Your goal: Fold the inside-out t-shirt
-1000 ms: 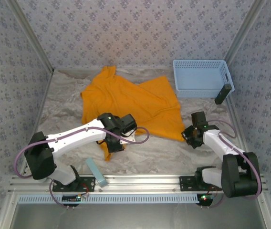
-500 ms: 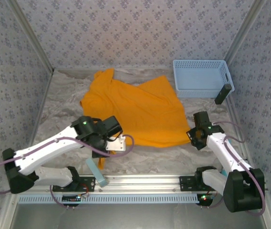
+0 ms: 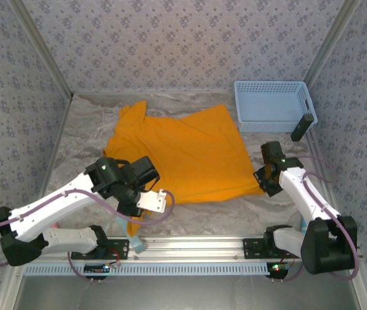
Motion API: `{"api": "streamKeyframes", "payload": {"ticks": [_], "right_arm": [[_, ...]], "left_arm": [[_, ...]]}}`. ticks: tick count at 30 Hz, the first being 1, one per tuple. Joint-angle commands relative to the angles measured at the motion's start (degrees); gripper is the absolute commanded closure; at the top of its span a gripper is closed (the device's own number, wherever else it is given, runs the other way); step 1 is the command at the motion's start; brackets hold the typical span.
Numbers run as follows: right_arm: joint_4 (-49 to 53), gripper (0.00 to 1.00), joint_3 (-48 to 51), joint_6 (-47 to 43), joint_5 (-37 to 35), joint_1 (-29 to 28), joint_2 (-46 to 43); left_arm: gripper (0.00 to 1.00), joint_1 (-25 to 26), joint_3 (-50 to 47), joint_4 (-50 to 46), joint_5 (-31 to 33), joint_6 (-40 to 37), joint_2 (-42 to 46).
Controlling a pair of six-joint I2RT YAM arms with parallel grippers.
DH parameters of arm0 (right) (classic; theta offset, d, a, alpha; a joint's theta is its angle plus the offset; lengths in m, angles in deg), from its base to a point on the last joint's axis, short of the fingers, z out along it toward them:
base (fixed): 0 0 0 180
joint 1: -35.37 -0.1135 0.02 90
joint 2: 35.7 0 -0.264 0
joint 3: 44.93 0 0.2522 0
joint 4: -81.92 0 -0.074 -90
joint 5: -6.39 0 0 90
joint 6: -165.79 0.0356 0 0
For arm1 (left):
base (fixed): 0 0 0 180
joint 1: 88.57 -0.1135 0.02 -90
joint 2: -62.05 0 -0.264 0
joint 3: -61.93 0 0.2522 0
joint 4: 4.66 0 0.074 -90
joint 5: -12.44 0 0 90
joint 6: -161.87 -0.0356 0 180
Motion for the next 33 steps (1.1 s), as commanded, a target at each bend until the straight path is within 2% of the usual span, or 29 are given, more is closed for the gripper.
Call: {"api": "streamKeyframes", "payload": {"ticks": [1,8,13,17,18,19,20,21,23,24,26,30,33], "right_arm": [[-0.55,1.0,-5.43,1.22,-2.6,-0.97,5.18],[-4.31,1.0,-17.02,2.13,-1.49,-1.34,21.67],[-5.24,1.0,-27.62,2.25,0.8,-1.13,33.23],[-6.44,1.0,-33.24,2.19,2.4,-1.08,39.5],[-6.73,0.91,-34.25,1.55,3.64,-0.98,40.29],[-7.18,0.78,-34.9,0.1,5.15,-0.88,40.63],[-7.37,0.66,-35.18,-0.74,6.18,-0.91,40.58],[-7.53,0.59,-34.73,-1.44,6.67,-0.98,39.87],[-8.6,0.49,-32.29,-3.54,6.8,-1.04,37.3],[-8.97,0.46,-30.87,-5.07,6.7,-1.06,35.82],[-10.41,0.43,-27.92,-9.29,7.17,-1.47,32.22],[-12.6,0.43,-23.92,-24.04,7.41,-5.75,26.79],[-12.94,0.43,-21.58,-33.43,6.0,-12.76,25.34]], "left_arm": [[1.0,-5.54,2.12,-0.56,-1.82,-7.64,-2.46],[1.0,-21.16,8.59,2.81,-1.59,-19.65,-13.7],[1.0,-28.18,17.74,5.38,0.04,-26.77,-25.12],[0.98,-34.99,19.44,11.34,-1.02,-30.72,-32.2],[0.8,-35.86,19.44,13.35,-0.75,-30.47,-33.08],[0.64,-36.52,19.01,15.92,-0.42,-29.26,-33.06],[0.59,-37.14,17.9,19.1,-0.27,-27.5,-32.11],[0.51,-37.95,16.4,22.68,-0.88,-25.74,-30.26],[0.24,-38.58,12.98,30.39,-1.07,-19.21,-25.57],[0.02,-38.59,11.54,34.13,-1.05,-14.12,-23.04],[0.0,-38.77,9.98,39.21,-0.05,0.17,-19.06],[0.0,-40.81,9.56,32.95,-8.3,33.11,-16.13],[0.0,-45.17,5.43,29.55,-13.37,53.46,-16.82]]}}
